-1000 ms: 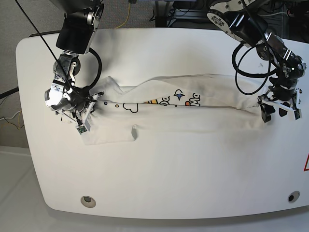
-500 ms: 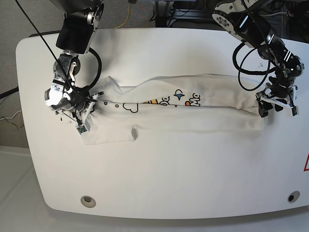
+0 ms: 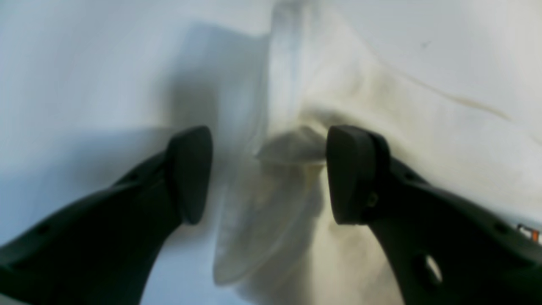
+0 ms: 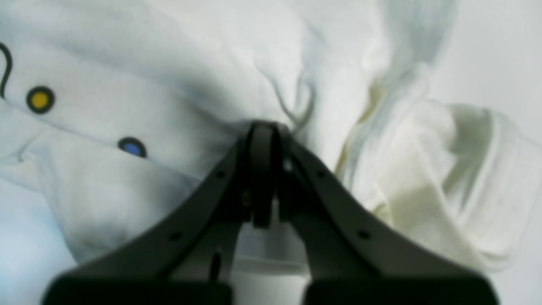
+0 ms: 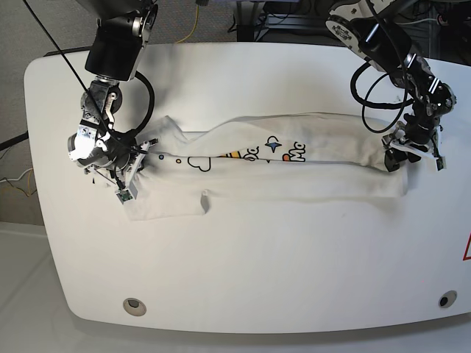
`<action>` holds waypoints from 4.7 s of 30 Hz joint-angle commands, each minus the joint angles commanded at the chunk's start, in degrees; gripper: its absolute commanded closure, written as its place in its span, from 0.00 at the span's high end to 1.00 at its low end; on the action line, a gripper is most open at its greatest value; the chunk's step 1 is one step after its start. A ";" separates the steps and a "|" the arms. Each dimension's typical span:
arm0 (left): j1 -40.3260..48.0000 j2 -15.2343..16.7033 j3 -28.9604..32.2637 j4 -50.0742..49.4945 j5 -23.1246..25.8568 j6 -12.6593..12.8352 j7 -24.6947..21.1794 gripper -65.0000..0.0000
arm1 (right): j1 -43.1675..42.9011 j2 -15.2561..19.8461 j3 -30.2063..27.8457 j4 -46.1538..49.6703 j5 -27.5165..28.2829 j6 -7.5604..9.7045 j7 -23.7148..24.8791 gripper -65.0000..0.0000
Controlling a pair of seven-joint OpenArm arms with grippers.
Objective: Fold the T-shirt properly
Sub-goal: 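Lower the left gripper and grasp the shirt's side end, then lift the side end with the left gripper and fold it toward the right gripper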
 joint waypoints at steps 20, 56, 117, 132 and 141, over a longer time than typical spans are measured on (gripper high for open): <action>-0.09 0.26 2.20 -5.45 0.00 0.00 -4.31 0.61 | -0.18 0.18 0.00 0.00 0.00 0.00 0.00 0.03; 0.35 2.29 5.89 -5.27 0.53 0.00 -4.31 0.08 | -0.26 -0.18 0.00 0.00 0.00 0.00 0.00 0.03; 6.07 9.31 43.78 17.05 0.35 0.00 -4.48 0.04 | -0.26 -0.18 0.26 0.00 0.09 0.00 0.00 0.03; 7.65 9.31 62.07 16.44 0.26 10.42 -11.52 0.04 | -0.26 -0.18 0.35 0.00 0.09 0.00 0.00 0.03; 7.47 9.31 67.96 12.66 0.18 14.64 -13.27 0.04 | -0.26 -0.18 0.35 0.00 0.09 0.00 0.00 0.03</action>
